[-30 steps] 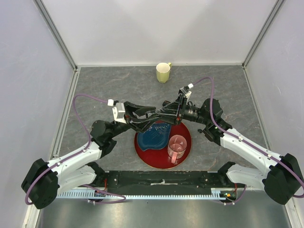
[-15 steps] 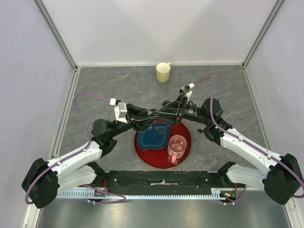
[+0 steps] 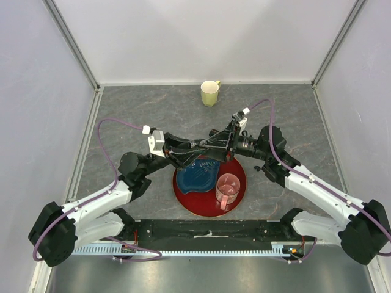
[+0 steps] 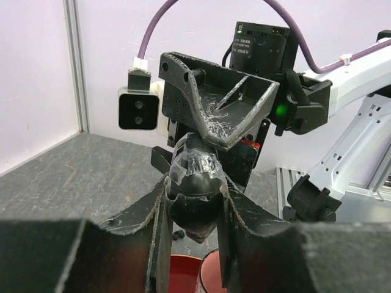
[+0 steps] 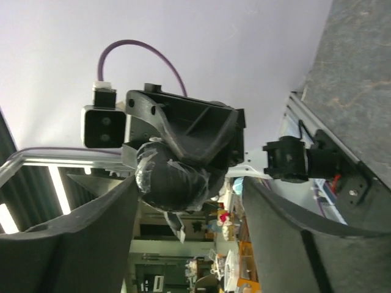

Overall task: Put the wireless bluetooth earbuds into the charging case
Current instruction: Pick up the charging case at the center of the board, then open the charging case.

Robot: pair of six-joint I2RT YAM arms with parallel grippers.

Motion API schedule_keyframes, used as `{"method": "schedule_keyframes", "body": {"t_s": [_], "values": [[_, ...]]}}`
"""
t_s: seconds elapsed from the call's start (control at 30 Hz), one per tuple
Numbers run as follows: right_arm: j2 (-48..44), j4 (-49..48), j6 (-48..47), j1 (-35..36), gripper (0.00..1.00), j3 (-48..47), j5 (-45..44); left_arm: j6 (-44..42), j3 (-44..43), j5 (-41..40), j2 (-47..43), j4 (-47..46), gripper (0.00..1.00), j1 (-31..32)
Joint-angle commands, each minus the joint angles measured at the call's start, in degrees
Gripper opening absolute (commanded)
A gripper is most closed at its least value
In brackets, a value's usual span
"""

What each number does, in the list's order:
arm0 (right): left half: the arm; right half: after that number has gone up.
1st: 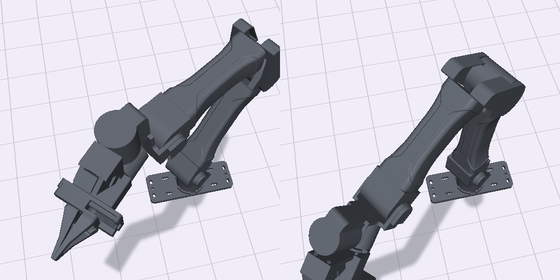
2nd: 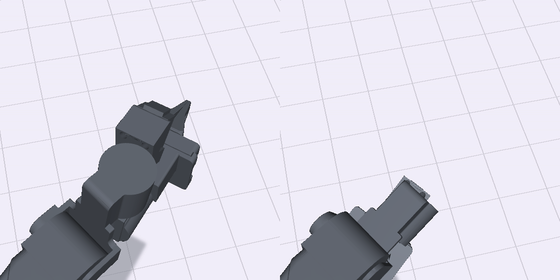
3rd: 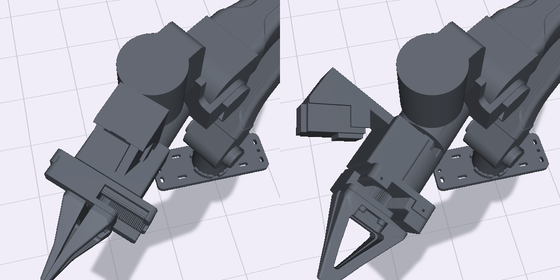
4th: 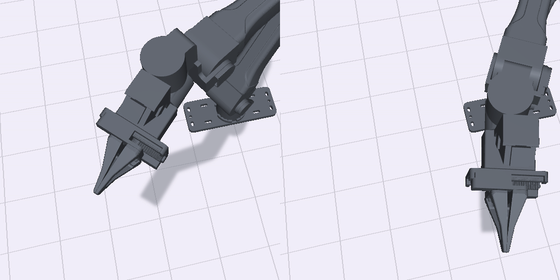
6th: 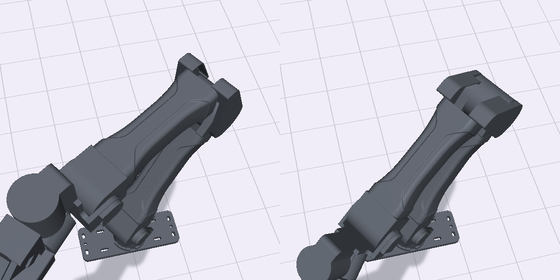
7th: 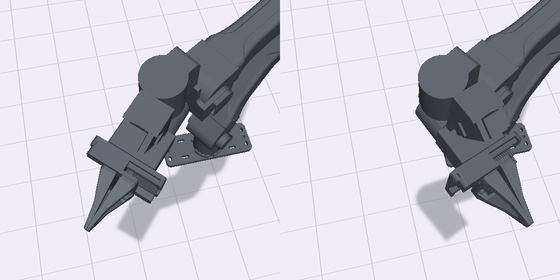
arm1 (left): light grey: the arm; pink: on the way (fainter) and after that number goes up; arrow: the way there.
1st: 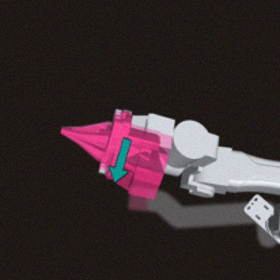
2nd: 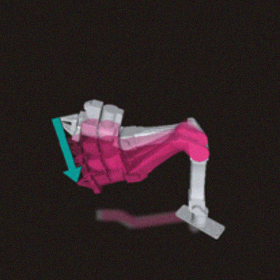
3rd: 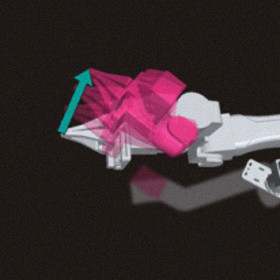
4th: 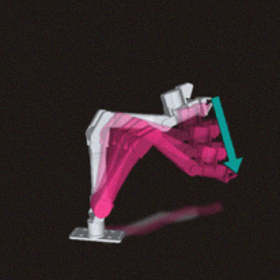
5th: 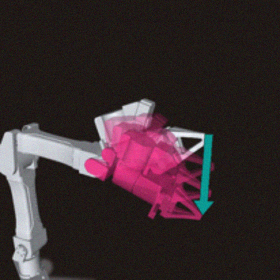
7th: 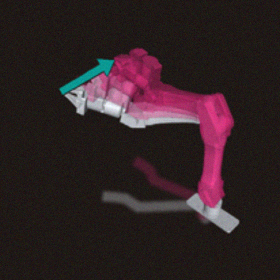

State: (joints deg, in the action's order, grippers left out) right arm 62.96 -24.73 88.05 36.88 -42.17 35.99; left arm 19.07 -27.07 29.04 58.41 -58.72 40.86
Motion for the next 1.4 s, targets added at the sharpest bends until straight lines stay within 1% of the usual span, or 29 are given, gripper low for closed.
{"method": "schedule_keyframes", "body": {"t_s": [0.0, 0.03, 0.1, 0.2, 0.23, 0.3, 0.33, 0.4, 0.43, 0.5, 0.57, 0.7, 0.77, 0.93, 1.37], "values": [[-3.0, 11.0, -12.2, -1.0, 0.77, -5.5, -2.6, 1.7, -0.4, -1.1, -0.7, -1.8, 0.02, -0.2], [-4.1, 15.1, -14.0, -1.0, 0.78, -6.3, -3.5, 1.9, 0.0, -1.5, -0.8, -2.3, 0.02, -0.1], [-5.5, 17.3, -18.6, -1.4, 0.8, -7.7, -5.8, 2.5, 1.0, -2.0, -1.5, -3.1, 0.02, -0.1], [-8.4, 19.9, -23.0, -1.4, 0.83, -8.6, -9.1, 3.3, 2.0, -2.6, -2.0, -4.4, 0.02, -0.1], [-9.5, 21.9, -26.7, -1.5, 0.84, -9.0, -9.6, 3.5, 2.1, -2.7, -2.0, -4.7, 0.02, -0.1], [-10.0, 25.8, -30.8, -1.4, 0.86, -11.0, -11.1, 4.2, 2.4, -2.5, -1.7, -5.9, 0.02, -0.1], [-10.1, 31.2, -36.4, -1.5, 0.87, -12.1, -12.2, 4.5, 2.5, -2.1, -1.5, -6.5, 0.02, -0.1], [-9.9, 36.2, -41.3, -1.5, 0.87, -15.6, -13.3, 4.2, 2.9, -0.8, -0.4, -9.7, 0.02, -0.1], [-9.6, 40.6, -44.9, -1.5, 0.87, -17.5, -14.6, 5.6, 2.9, -0.4, -0.1, -10.0, 0.02, -0.1], [-9.5, 43.4, -48.0, -1.5, 0.87, -18.6, -15.4, 6.2, 2.2, 1.0, 1.2, -11.3, 0.02, -0.2], [-9.7, 45.1, -50.5, -1.5, 0.86, -19.4, -15.2, 7.5, 1.8, 0.4, 1.7, -11.4, 0.02, -0.1], [-9.7, 45.4, -52.5, -1.5, 0.84, -20.4, -12.5, 9.2, 2.1, -2.1, 2.3, -12.3, 0.02, -0.2], [-9.6, 45.3, -53.0, -1.4, 0.84, -21.1, -11.6, 9.6, 2.1, -2.1, 2.8, -12.6, 0.02, -0.1], [-9.0, 44.9, -53.7, -1.4, 0.84, -21.4, -10.8, 10.5, 1.9, -0.1, 3.5, -13.8, 0.02, -0.2], [-7.3, 41.5, -51.8, -1.3, 0.84, -21.0, -8.1, 12.4, 0.6, 3.5, 6.5, -15.7, 0.02, 0.0]]}}
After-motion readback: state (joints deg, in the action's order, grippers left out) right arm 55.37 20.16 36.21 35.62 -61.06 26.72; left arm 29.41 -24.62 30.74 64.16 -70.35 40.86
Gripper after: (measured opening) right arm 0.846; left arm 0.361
